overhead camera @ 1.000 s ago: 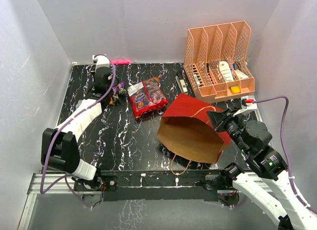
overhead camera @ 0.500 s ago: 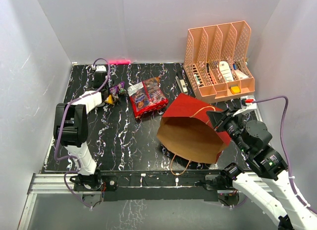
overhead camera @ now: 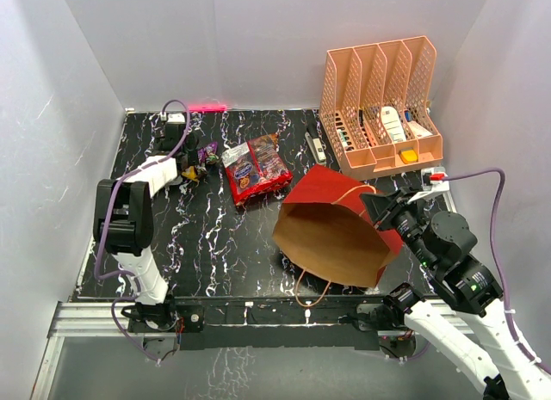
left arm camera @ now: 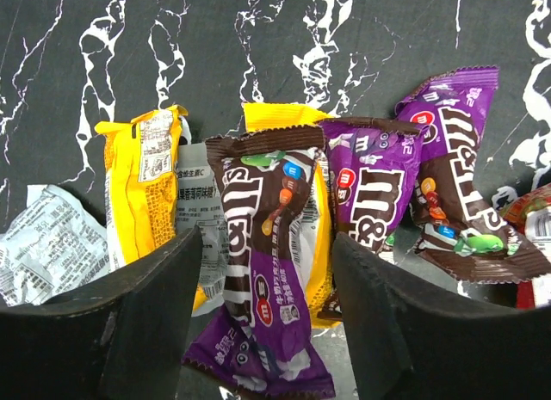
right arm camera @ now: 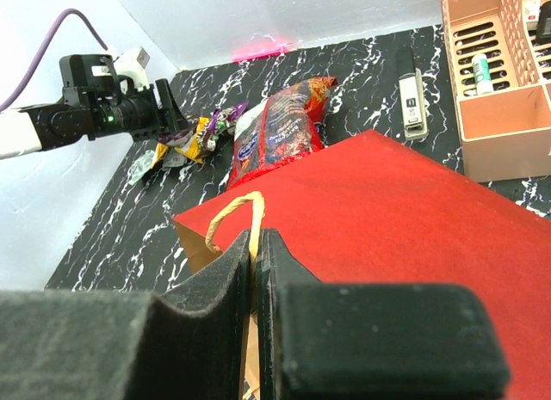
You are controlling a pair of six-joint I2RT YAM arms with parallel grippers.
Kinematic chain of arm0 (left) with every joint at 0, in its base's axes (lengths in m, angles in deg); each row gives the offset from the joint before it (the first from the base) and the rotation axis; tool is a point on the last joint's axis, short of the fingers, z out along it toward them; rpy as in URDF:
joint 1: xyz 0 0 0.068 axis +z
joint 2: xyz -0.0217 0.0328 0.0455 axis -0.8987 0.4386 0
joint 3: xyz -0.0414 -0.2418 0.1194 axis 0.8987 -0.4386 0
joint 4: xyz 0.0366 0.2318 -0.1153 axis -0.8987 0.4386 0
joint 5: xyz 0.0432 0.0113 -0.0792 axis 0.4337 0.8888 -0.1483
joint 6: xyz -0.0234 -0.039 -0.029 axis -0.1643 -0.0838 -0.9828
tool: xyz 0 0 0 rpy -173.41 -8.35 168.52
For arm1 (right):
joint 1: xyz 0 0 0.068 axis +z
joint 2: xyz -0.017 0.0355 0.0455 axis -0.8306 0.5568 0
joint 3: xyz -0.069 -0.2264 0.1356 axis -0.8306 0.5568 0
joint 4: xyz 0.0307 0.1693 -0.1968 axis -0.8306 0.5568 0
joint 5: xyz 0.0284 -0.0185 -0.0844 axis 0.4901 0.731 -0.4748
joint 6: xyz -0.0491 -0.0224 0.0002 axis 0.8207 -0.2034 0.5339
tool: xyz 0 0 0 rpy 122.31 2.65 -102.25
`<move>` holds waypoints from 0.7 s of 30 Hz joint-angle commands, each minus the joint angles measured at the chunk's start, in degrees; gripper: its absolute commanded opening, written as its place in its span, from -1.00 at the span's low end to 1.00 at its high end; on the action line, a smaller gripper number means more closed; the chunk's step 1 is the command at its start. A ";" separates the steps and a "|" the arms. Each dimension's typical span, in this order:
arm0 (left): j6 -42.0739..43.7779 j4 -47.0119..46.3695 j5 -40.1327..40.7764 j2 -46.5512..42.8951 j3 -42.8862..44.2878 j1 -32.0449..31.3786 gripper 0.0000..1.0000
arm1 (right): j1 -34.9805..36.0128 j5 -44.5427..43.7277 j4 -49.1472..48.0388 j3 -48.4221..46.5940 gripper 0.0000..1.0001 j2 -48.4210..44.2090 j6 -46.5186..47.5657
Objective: Take the snacks out of the paper bag
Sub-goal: Place the snack at the center of the board, then place the paper bag at the center of the board.
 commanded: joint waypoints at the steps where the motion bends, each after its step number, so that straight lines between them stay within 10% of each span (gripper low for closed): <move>1: -0.87 0.44 -0.85 -6.02 -0.49 0.29 0.28 | 0.25 2.23 -3.70 -2.59 -0.85 0.81 -0.06; 12: -2.18 0.86 -5.41 -13.82 -2.04 0.22 0.44 | 0.23 13.89 -11.81 -12.88 -0.85 13.74 0.70; 21: -2.19 1.18 -8.76 -18.41 -2.39 -0.95 0.62 | 0.25 -8.74 -13.98 -13.23 -0.85 15.46 -0.24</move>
